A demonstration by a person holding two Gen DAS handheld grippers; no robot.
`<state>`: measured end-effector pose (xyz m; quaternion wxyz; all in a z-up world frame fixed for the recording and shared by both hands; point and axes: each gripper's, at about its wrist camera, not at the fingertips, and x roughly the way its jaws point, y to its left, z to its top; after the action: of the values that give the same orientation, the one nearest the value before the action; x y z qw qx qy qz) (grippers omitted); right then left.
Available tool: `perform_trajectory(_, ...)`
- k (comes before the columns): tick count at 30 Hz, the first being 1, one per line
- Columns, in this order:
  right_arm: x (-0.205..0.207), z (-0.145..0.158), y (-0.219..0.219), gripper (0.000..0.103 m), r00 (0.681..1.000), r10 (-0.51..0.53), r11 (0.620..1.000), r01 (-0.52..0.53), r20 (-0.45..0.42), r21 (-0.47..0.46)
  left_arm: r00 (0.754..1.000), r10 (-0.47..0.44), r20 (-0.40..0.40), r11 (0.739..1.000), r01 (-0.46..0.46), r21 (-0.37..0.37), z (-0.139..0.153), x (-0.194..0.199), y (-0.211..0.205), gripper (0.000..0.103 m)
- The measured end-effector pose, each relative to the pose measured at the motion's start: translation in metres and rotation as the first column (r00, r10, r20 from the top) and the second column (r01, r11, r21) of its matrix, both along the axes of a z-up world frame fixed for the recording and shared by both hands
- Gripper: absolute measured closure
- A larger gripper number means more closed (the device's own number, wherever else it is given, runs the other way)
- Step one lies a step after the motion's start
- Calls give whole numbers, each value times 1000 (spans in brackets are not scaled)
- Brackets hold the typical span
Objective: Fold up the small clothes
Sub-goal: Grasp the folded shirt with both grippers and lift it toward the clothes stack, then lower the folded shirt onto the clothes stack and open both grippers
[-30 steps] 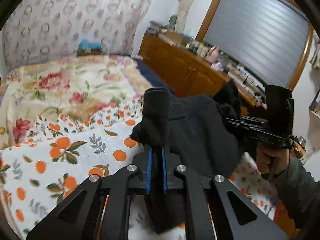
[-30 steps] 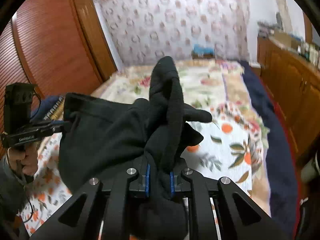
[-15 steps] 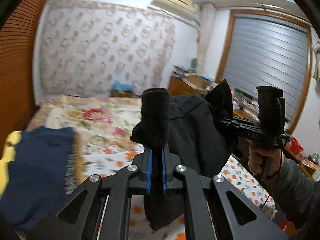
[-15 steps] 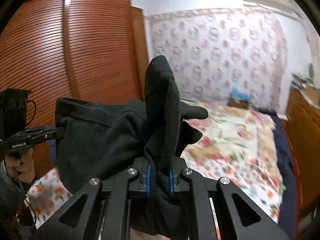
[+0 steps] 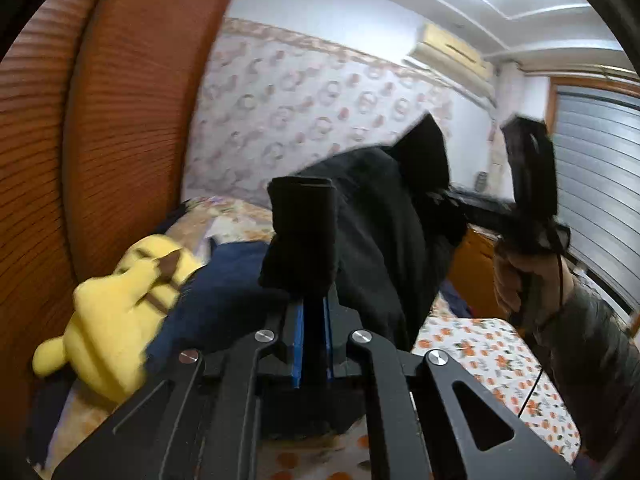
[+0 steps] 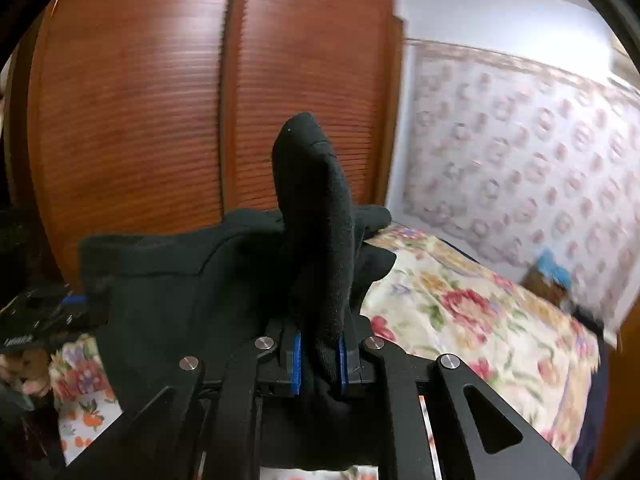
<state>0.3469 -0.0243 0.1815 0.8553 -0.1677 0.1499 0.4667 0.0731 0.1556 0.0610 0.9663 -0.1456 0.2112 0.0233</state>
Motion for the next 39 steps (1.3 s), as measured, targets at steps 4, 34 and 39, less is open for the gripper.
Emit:
perform_trajectory(4, 12, -14, 76, 91, 996, 40, 993, -30, 84, -114, 998, 54, -43, 998, -55, -19, -26, -3, 21, 94)
perform_trajectory(34, 55, -89, 101, 48, 983, -68, 997, 63, -173, -34, 979, 129, -155, 991, -131, -1, -50, -16, 31, 87)
perform_trajectory(39, 4, -95, 54, 48, 983, -91, 996, 93, -162, 6, 985, 119, -122, 991, -110, 78, -38, -25, 16, 63)
